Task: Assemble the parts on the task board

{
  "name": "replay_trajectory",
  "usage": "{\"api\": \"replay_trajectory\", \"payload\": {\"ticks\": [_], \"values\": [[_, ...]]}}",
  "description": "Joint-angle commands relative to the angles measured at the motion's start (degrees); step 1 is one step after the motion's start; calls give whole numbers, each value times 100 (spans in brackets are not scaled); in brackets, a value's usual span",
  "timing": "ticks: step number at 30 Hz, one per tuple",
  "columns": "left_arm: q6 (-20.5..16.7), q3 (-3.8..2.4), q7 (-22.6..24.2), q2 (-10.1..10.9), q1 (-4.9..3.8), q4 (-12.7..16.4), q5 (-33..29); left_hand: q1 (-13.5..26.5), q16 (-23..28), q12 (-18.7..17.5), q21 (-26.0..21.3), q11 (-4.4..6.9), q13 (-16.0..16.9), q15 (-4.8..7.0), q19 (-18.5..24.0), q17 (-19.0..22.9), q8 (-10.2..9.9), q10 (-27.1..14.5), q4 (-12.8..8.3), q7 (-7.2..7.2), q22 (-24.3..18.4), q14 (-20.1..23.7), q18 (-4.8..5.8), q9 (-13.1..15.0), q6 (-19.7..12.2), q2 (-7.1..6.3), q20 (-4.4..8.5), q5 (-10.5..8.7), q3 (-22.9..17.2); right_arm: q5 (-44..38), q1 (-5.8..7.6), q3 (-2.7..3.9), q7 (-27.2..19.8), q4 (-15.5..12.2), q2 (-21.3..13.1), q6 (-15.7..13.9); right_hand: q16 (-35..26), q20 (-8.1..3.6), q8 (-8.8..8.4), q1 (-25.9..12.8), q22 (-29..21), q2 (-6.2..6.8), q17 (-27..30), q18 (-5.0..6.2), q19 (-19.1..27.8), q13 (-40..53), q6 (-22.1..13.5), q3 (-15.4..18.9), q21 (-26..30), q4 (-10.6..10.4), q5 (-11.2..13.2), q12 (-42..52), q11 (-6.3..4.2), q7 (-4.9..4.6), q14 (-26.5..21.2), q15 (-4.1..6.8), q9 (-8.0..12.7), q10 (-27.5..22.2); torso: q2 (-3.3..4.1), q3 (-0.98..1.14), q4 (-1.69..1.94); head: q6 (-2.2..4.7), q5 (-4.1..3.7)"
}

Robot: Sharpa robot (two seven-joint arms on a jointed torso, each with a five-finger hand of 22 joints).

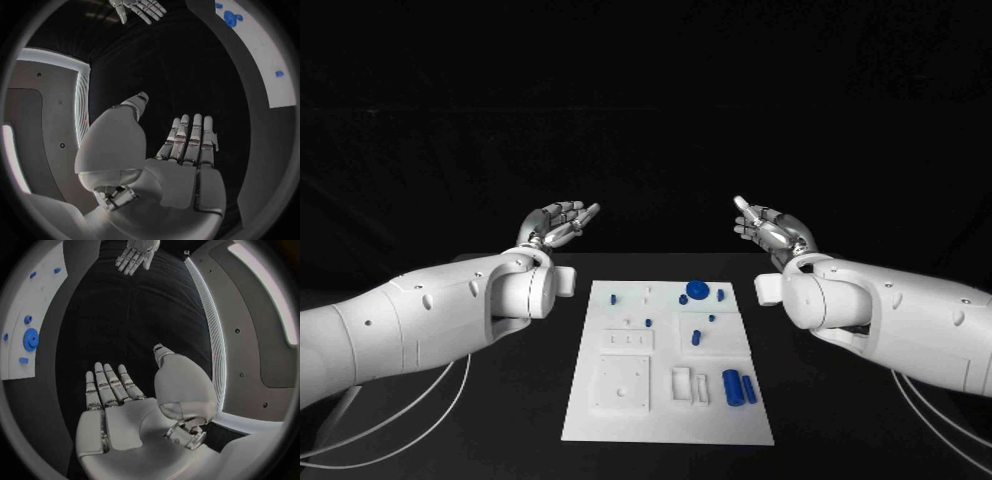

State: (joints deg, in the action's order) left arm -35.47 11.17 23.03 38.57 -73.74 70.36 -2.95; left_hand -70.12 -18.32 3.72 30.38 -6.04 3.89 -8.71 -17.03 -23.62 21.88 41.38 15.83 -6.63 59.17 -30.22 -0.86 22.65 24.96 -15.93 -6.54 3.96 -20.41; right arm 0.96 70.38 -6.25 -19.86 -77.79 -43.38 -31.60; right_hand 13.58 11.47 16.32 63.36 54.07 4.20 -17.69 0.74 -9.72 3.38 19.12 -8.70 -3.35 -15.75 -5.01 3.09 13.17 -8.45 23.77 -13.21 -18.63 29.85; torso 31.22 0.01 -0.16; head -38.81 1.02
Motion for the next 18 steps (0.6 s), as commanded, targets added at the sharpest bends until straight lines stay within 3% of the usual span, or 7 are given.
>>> {"api": "replay_trajectory", "payload": {"ticks": [1, 5, 8, 13, 14, 15, 18], "values": [[779, 128, -442, -108, -198, -305, -281, -305, -89, 29, 124, -16, 20, -28, -96, -100, 112, 190, 58, -24, 249, -146, 86, 96, 133, -64, -25, 47, -97, 34, 230, -113, 841, 303, 37, 1408, 168, 52, 163, 567, 596, -36, -158, 4, -171, 41, 196, 130, -20, -86, -64, 72, 83, -489, 275, -70, -126, 386, 0, 0, -1, -2, 1], [920, 236, -531, -171, -332, -501, -329, -308, -92, 33, 123, -18, 22, -29, -99, -103, 114, 200, 60, -27, 252, -147, 86, 98, 135, -57, -24, 47, -97, 50, 455, -245, 1157, 574, 66, 1891, 211, 53, 233, 879, 849, -63, -171, 35, -280, 59, 295, 259, -1, -83, -63, 93, 110, -521, 353, -97, -173, 640, 0, 0, -1, -2, 1], [935, 248, -541, -178, -347, -522, -335, -317, -105, 43, 125, -24, 27, -30, -109, -112, 123, 224, 59, -37, 256, -165, 86, 105, 149, -43, -20, 48, -98, 56, 543, -297, 1280, 680, 78, 2079, 264, 53, 314, 1174, 1125, -60, -186, 70, -405, 68, 429, 324, -4, -80, -84, 112, 126, -543, 460, -112, -223, 808, 0, 0, -1, -2, 1], [935, 248, -541, -178, -347, -522, -335, -381, -192, 86, 156, -72, 46, -32, -239, -160, 192, 361, 44, -105, 275, -308, 86, 145, 292, 47, 42, 67, -58, 61, 617, -341, 1385, 770, 88, 2240, 397, 24, 441, 1673, 2104, -4, -229, 173, -832, 99, 709, 255, -76, 9, -125, 201, 157, -568, 746, -168, -258, 1131, 0, 0, -1, -2, 1], [1135, 251, -517, -181, -342, -579, -334, -397, -210, 106, 163, -94, 55, -32, -265, -169, 222, 411, 38, -144, 277, -341, 76, 158, 358, 76, 53, 68, -42, -1776, 576, -342, 1207, 1111, 193, 1932, 413, 20, 461, 1723, 2125, 3, -234, 184, -863, 106, 753, 232, -82, 20, -132, 219, 156, -566, 781, -176, -265, 1175, -2, -4, 2, 59, 54], [1179, 252, -517, -177, -342, -576, -291, -449, -252, 151, 184, -128, 74, -35, -325, -187, 272, 512, 12, -200, 282, -420, 59, 178, 468, 137, 79, 74, -20, -1974, 565, -342, 1201, 1137, 203, 1907, 529, -11, 557, 1894, 2136, 30, -280, 256, -1044, 149, 948, 132, -142, 66, -158, 328, 152, -560, 1004, -195, -299, 1404, -4, -4, 2, 61, 55], [1210, 252, -509, -156, -342, -534, -216, -717, -408, 305, 246, -235, 129, -53, -630, -238, 361, 921, -147, -341, 265, -788, 8, 193, 810, 387, 194, 162, 234, -2480, 533, -342, 1191, 1219, 228, 1842, 704, -40, 690, 2202, 2029, 117, -333, 438, -1496, 183, 1366, -90, -171, 99, -353, 462, 19, -511, 1432, -50, -319, 1838, -3, -3, 1, 57, 60]]}}
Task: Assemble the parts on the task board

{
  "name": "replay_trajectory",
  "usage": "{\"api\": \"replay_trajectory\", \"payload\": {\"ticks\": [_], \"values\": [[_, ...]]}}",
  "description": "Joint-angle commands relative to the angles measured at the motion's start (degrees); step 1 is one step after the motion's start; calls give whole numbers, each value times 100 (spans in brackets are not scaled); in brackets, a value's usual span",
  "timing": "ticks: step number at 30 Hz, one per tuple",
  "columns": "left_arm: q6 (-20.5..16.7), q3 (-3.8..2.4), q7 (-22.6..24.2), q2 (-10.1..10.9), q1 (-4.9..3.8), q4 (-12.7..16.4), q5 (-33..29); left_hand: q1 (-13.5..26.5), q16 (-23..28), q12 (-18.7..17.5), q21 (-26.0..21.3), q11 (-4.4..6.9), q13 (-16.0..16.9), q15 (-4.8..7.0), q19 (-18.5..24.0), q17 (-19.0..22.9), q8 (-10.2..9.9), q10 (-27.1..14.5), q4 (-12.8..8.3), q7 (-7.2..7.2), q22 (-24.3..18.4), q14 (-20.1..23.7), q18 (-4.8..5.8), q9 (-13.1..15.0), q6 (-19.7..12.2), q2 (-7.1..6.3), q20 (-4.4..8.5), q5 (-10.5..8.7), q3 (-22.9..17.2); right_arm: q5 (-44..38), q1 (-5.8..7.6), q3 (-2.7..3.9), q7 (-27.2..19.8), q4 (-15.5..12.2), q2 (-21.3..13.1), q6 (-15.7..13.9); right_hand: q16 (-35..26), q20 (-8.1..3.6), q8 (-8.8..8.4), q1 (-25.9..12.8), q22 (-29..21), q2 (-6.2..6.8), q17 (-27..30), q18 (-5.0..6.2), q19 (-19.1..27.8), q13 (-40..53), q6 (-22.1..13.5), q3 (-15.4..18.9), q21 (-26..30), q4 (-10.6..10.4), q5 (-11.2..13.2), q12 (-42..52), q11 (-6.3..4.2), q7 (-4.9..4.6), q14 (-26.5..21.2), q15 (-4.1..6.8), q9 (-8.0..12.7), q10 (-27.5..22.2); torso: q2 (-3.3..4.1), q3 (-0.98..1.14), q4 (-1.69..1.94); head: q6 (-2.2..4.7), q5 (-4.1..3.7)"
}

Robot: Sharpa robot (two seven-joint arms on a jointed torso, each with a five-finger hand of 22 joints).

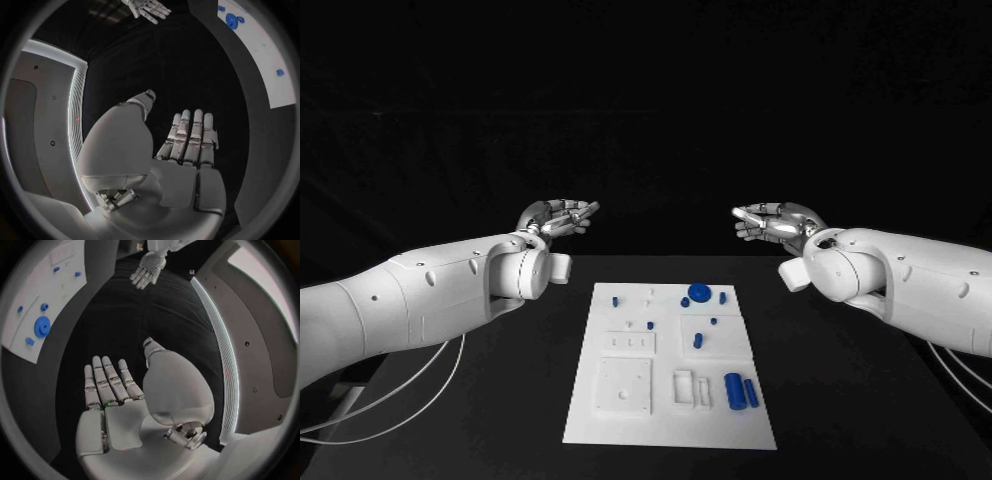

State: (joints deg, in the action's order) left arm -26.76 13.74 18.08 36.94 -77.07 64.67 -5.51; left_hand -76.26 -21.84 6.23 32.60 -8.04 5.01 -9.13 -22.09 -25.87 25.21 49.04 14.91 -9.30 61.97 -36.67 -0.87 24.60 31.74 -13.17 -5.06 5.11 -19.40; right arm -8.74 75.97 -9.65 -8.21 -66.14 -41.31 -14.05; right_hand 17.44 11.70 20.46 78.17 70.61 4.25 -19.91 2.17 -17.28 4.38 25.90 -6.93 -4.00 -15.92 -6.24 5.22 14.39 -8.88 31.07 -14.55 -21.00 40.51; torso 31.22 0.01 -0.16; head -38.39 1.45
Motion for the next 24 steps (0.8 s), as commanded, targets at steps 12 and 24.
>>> {"api": "replay_trajectory", "payload": {"ticks": [12, 24], "values": [[471, -4, 12, 169, -9, 290, 314, -868, -404, 268, 194, -2, 67, 168, -1171, -95, -23, 1271, -473, -132, -130, -1352, -200, -183, 1079, 519, 321, 141, 531, -3618, -125, 0, 154, 218, 158, 135, 839, -98, 423, 1024, -58, 217, -402, 876, -2282, 194, 1816, -965, -175, 406, -252, 540, -611, -222, 2173, 719, -8, 2157, 9, 8, 0, 20, 16], [493, -3, 85, 406, -9, 751, 455, -885, -352, 168, 158, -16, 17, 168, -1242, -76, -126, 1323, -449, -131, -163, -1431, -197, -260, 1151, 523, 333, 139, 630, -5566, -182, 2, 222, 213, 278, 46, 1518, -445, 144, -791, -54, 195, -1479, 1283, -4483, 227, 2387, -2408, -879, 2893, -300, 159, -856, -94, 4132, 1474, 113, 2916, 36, 6, 5, 14, -11]]}}
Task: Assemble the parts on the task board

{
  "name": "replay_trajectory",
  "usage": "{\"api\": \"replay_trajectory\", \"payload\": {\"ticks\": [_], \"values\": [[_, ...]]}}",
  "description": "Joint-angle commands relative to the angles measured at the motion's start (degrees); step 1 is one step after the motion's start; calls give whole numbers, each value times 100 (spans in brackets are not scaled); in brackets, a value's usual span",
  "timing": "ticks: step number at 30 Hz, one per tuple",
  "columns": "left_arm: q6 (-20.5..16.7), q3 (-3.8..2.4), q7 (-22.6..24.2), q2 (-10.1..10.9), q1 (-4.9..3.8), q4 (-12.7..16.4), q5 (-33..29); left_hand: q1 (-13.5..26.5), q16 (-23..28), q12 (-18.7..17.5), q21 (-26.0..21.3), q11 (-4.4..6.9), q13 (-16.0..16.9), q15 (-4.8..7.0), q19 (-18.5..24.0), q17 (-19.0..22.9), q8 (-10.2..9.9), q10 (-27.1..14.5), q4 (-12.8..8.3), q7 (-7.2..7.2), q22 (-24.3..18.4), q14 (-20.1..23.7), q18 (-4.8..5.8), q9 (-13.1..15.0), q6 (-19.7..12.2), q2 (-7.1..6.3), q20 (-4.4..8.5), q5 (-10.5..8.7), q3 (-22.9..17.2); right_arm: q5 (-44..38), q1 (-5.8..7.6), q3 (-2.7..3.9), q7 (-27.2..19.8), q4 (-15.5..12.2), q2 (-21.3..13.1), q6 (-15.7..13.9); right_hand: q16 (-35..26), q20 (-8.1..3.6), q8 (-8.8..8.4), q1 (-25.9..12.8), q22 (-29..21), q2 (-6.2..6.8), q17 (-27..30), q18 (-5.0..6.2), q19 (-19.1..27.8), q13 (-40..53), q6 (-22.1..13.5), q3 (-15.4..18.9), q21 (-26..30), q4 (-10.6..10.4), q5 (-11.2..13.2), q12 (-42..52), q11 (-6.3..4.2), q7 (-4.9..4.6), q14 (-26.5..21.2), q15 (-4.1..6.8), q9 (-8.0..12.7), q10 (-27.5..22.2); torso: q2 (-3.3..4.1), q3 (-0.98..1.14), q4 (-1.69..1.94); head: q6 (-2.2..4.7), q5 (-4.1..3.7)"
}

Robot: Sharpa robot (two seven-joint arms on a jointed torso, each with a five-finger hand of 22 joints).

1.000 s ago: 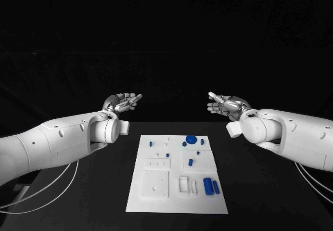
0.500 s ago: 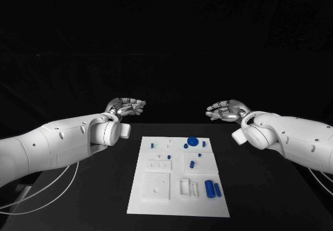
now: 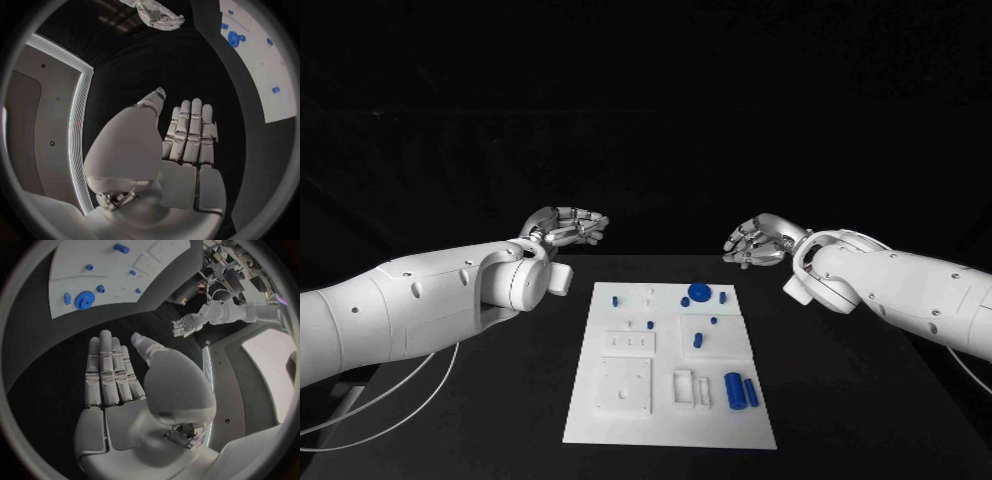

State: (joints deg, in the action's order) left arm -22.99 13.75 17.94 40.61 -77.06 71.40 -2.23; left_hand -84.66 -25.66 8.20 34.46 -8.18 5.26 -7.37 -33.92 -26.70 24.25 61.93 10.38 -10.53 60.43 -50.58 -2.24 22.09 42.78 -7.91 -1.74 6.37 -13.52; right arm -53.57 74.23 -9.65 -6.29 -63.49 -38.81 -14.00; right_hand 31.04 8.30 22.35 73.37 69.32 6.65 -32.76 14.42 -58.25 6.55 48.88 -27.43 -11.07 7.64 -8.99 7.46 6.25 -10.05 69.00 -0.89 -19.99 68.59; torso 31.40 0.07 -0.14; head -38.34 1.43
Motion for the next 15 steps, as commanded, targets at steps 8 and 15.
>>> {"api": "replay_trajectory", "payload": {"ticks": [8, 15], "values": [[73, -8, 140, 340, -16, 491, 126, -53, 53, -71, -39, -8, -27, -12, -76, 15, -64, 30, 15, -10, -18, -53, -62, -32, 59, -20, 0, 10, 75, -2216, -17, 4, 169, -136, 136, -111, 1291, -564, -137, -579, 691, 56, -922, 58, -1244, 3, 148, -839, -963, 886, -193, -283, -103, 38, 889, 212, 8, 111, 148, -20, -7, 58, -17], [78, -28, 180, 514, -87, 830, 149, -55, 94, -123, -58, -23, -51, -27, -78, 30, -105, 16, 35, -16, -27, -43, -63, -57, 59, -46, -10, 9, 116, -2832, -17, 6, 433, -197, 230, -164, 2514, -850, -201, -559, 726, 149, -1514, 58, -1542, -61, 101, -882, -1860, 915, -201, -372, -70, 19, 861, 188, -8, -6, 325, -35, -17, 143, -22]]}}
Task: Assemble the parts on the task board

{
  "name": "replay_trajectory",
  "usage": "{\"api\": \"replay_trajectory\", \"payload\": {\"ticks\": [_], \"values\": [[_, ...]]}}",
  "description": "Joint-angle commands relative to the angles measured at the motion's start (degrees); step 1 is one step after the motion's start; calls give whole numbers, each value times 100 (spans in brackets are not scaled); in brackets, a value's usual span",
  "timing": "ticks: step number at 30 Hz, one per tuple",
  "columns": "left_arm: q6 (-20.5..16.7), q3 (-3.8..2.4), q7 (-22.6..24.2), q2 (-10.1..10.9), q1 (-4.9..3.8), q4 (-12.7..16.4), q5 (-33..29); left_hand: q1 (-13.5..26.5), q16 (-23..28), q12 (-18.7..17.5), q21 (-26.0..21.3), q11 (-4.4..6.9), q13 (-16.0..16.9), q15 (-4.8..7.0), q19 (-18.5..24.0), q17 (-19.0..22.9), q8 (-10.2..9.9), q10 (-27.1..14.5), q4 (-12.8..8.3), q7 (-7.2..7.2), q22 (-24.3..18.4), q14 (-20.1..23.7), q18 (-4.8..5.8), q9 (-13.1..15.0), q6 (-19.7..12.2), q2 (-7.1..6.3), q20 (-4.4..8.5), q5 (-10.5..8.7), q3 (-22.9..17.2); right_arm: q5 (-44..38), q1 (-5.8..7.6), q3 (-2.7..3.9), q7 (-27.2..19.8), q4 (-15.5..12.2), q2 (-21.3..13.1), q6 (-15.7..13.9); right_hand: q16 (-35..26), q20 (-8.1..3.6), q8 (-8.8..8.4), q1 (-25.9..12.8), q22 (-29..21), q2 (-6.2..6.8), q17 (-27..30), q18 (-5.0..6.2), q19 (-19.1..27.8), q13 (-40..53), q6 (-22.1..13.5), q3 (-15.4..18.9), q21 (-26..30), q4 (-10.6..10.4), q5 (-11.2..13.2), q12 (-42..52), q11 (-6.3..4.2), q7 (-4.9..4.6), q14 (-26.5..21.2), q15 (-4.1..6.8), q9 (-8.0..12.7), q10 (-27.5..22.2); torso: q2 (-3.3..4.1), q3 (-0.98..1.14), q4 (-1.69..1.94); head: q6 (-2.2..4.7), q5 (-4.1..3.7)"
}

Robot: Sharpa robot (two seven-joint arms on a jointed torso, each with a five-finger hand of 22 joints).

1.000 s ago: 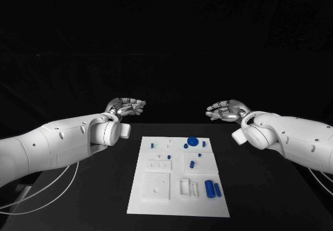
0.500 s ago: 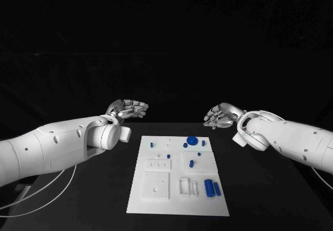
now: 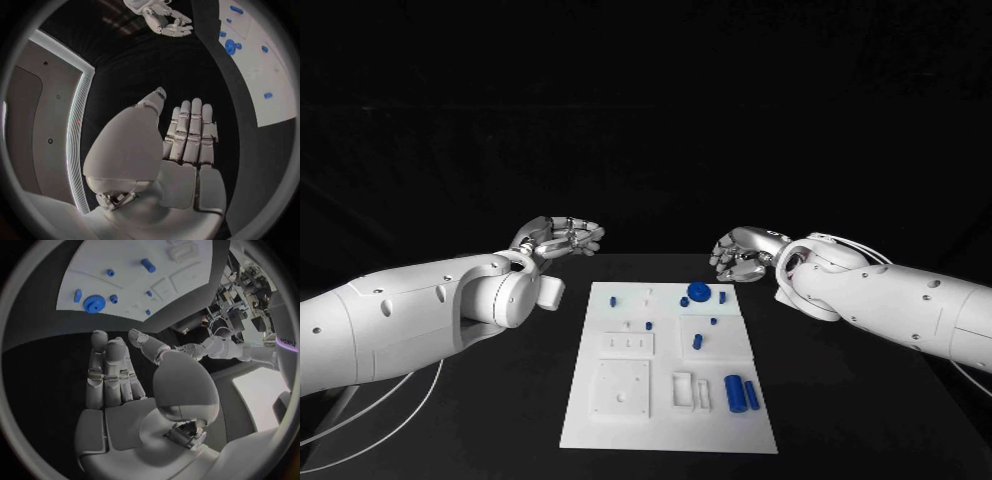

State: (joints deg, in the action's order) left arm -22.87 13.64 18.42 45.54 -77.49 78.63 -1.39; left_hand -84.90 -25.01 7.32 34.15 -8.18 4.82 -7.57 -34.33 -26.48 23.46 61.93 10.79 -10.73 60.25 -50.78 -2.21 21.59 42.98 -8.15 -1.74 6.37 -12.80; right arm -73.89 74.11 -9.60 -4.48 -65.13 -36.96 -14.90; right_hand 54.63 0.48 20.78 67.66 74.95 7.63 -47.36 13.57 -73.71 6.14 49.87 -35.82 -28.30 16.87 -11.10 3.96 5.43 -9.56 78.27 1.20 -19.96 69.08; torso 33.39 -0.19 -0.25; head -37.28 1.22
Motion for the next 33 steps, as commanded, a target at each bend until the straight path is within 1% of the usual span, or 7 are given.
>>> {"api": "replay_trajectory", "payload": {"ticks": [1, 6, 8, 10, 13, 18, 33], "values": [[73, -23, 133, 28, -58, 141, 75, -33, 34, -43, -29, -25, -12, -9, -37, 10, -31, 13, -3, 5, -10, -22, -66, -11, 39, -25, -12, 8, 49, -883, -4, 2, 289, -45, 54, -72, 220, -85, -52, 23, 163, 64, -70, 143, -16, -36, -14, -44, -196, -6, 27, -31, 24, -35, -56, -31, -10, -99, 142, -12, -4, 31, 0], [93, -44, 139, 88, -84, 289, 81, -32, 58, -72, -41, -32, -25, -18, -35, 18, -55, 7, 15, 3, -14, -17, -68, -25, 37, -32, -20, 1, 71, -1179, -9, 2, 412, -29, 132, -74, 409, -128, -67, 52, 155, 102, -97, 143, -27, -89, -42, -59, -378, -7, 80, -34, 56, -45, -87, -62, -16, -205, 230, -18, 22, 55, -5], [121, -49, 129, 109, -87, 341, 84, -29, 69, -88, -46, -41, -32, -24, -32, 22, -67, 2, 26, -1, -15, -13, -68, -32, 33, -40, -25, -2, 83, -1270, -21, 2, 439, -3, 168, -82, 447, -132, -68, 53, 153, 112, -95, 143, -19, -104, -45, -63, -413, -8, 92, -32, 66, -46, -99, -73, -19, -235, 300, -20, 46, 103, -15], [147, -67, 147, 127, -87, 404, 114, -22, 90, -113, -55, -57, -42, -35, -27, 29, -88, -8, 48, -12, -17, -5, -71, -44, 26, -48, -34, -4, 103, -1346, -45, 3, 448, 20, 197, -99, 488, -137, -69, 59, 151, 118, -90, 143, -10, -118, -48, -71, -452, -8, 108, -26, 73, -47, -114, -80, -22, -252, 370, -10, 75, 128, -8], [153, -170, 155, 134, -87, 480, 160, -21, 109, -141, -63, -77, -53, -45, -23, 35, -109, -15, 70, -22, -16, -3, -76, -56, 20, -51, -44, -4, 122, -1434, -73, 4, 452, 45, 238, -101, 545, -142, -68, 58, 148, 126, -79, 143, 2, -139, -47, -82, -504, -9, 162, -24, 83, -46, -130, -89, -28, -281, 454, -16, 106, 187, -43], [146, -206, 159, 198, -95, 587, 167, -21, 125, -156, -68, -80, -57, -51, -18, 40, -118, -15, 84, -23, -16, 4, -79, -62, 23, -58, -50, -7, 138, -1533, -81, 7, 483, -3, 243, -91, 610, -148, -64, 48, 146, 133, -61, 143, 12, -151, -41, -90, -564, -10, 228, -12, 83, -44, -146, -89, -35, -275, 551, -19, 122, 212, -37], [154, -206, 138, 188, -122, 646, 167, -24, 150, -180, -79, -80, -64, -60, -8, 48, -130, -9, 114, -22, -15, 13, -84, -69, 35, -58, -60, -14, 160, -1905, -101, 11, 656, 69, 404, -237, 730, -153, -46, 0, 138, 139, 0, 143, 27, -164, -6, -123, -670, -17, 357, 3, 71, -29, -175, -79, -55, -236, 742, -25, 129, 243, -57]]}}
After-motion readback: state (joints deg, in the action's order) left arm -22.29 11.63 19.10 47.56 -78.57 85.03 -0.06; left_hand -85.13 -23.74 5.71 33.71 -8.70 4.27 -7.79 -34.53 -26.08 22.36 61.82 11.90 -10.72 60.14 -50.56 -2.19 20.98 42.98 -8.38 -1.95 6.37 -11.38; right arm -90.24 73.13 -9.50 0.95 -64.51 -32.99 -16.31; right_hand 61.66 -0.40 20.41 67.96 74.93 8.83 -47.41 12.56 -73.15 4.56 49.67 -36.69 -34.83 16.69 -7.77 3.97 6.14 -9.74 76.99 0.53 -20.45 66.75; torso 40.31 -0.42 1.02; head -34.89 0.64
